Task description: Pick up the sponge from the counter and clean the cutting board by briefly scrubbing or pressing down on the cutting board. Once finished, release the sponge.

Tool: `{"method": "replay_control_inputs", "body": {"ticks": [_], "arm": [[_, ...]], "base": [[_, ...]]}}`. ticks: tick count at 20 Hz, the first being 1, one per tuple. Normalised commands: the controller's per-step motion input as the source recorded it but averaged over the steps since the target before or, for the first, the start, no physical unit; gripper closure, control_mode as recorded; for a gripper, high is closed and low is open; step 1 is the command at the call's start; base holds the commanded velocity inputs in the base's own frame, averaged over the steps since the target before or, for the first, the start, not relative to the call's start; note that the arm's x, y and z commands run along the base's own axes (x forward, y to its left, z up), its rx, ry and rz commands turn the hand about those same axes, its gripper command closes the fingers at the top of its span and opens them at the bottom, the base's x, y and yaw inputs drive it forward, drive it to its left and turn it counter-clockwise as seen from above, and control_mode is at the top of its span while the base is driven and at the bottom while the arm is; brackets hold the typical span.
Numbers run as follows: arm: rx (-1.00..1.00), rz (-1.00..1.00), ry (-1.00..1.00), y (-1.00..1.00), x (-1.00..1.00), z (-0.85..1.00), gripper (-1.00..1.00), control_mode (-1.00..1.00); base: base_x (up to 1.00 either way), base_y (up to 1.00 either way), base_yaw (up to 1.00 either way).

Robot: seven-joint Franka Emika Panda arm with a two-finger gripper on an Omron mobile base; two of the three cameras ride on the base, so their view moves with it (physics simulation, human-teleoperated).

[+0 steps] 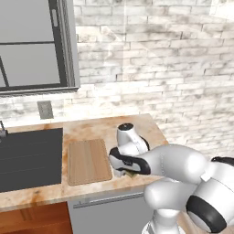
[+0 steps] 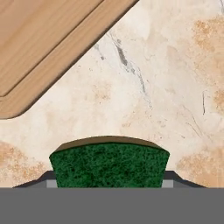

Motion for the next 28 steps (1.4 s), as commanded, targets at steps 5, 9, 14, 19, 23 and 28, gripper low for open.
{"method": "replay_control_inputs", "body": {"ticks": [5,9,14,19,23,28], "arm": [[-0.03,0.01,-0.01,0.14,-0.07,0.69,1.00,-1.00],[-0.05,0.07,0.11,0.45,0.00,0.22,1.00,-1.00],[-0.07,0.15,0.21,0.65,0.00,-0.01,1.00,-1.00],[-0.05,0.16,0.14,0.55,-0.01,-0.17,1.00,-1.00],[-0.01,0.16,0.01,0.29,-0.01,-0.26,1.00,-1.00],[0.00,0.15,-0.04,0.05,0.00,-0.31,1.00,-1.00]], "base": [[0.00,0.00,0.00],[0.00,0.00,0.00],[0.00,0.00,0.00],[0.00,0.00,0.00],[0.00,0.00,0.00],[0.00,0.00,0.00]]}}
